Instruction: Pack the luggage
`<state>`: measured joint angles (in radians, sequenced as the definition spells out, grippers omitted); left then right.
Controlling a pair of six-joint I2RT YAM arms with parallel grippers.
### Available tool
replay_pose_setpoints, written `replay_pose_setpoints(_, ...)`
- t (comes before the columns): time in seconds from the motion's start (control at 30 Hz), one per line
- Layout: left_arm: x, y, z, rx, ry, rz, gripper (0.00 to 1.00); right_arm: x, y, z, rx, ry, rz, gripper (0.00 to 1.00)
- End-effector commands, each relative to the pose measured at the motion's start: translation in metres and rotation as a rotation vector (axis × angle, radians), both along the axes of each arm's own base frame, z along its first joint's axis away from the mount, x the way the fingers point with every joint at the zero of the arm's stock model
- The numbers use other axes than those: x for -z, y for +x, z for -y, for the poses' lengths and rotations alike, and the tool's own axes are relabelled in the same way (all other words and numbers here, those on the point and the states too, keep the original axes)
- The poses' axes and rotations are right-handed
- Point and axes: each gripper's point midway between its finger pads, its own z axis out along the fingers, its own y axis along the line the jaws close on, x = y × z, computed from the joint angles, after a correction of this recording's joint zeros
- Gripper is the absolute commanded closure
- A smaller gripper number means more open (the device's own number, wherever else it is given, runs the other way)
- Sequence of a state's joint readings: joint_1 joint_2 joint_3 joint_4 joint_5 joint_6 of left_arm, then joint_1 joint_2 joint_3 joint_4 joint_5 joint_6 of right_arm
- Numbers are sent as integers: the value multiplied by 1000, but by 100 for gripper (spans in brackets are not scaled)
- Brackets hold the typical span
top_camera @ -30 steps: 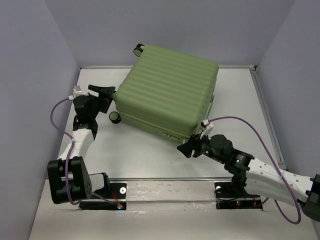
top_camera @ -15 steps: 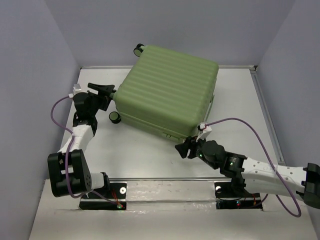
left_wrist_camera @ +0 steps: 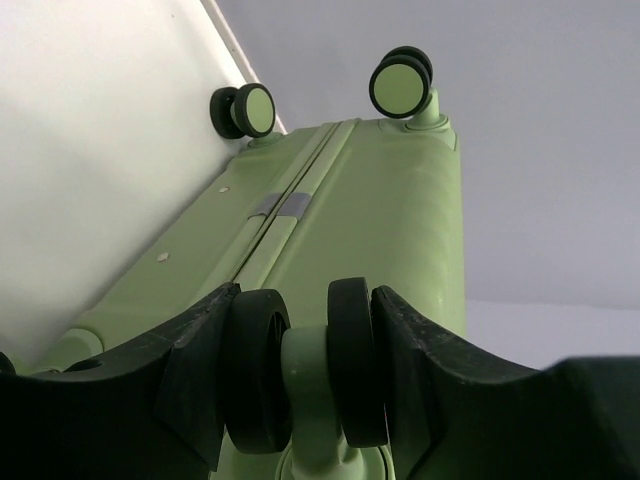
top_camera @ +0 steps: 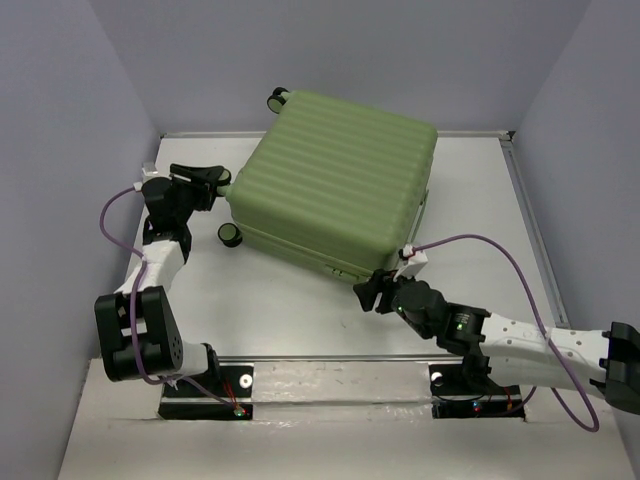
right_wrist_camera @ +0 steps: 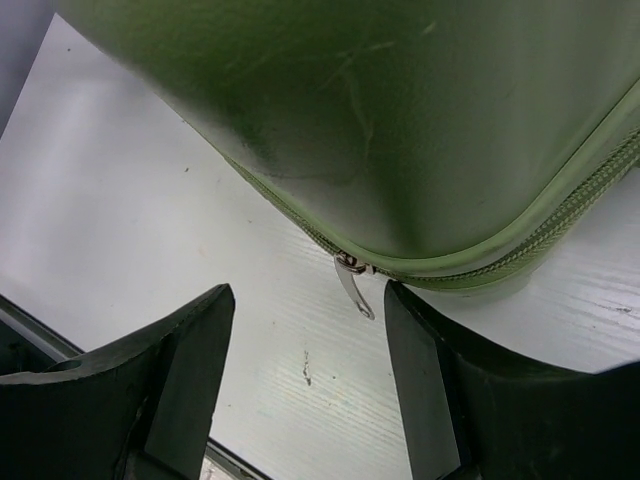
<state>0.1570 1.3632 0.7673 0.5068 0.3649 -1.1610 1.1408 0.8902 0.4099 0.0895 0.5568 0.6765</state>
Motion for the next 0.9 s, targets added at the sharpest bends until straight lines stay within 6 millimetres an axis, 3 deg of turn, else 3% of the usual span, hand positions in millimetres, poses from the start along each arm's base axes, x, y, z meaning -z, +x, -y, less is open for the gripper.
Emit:
replay_pose_setpoints(0.0,-39,3,5,39,54,147,94,-23,10,3,89,65,21,32)
replay_pose_setpoints(0.17,-32,-15,4,13,93,156,94,-28,18,8,152,49,36,30)
replay_pose_setpoints(0.2,-17,-23,4,7,92,132,94,-29,22,8,176,41,43,30)
replay_pose_setpoints(0.23,-22,-31,5,-4,101,154,94,-30,26,11,198,31,53,30)
replay_pose_setpoints(0.27,-5,-40,11,6,104,127,94,-37,30,13,228,34,69,32)
replay_pose_setpoints(0.33,-10,-56,13,-10,127,161,94,-43,33,14,243,29,86,33)
replay_pose_setpoints(0.4,10,-73,21,-5,148,143,94,-53,49,29,309,11,117,38)
replay_pose_setpoints(0.43,2,-83,24,-5,158,179,94,-56,54,34,326,5,123,39)
replay_pose_setpoints(0.5,16,-97,28,0,172,162,94,-58,62,41,323,7,119,40)
replay_pose_setpoints(0.53,9,-106,34,11,174,192,94,-61,70,54,353,-2,129,41)
replay_pose_setpoints(0.6,18,-117,40,27,184,183,94,-61,74,63,362,-17,138,43)
replay_pose_setpoints(0.7,17,-133,49,45,183,206,94,-50,69,69,349,-44,139,44)
replay_pose_setpoints(0.73,16,-138,51,47,183,209,94,-40,66,72,352,-61,128,45)
replay_pose_setpoints(0.87,16,-140,52,57,189,209,94,-31,64,84,387,-75,132,57)
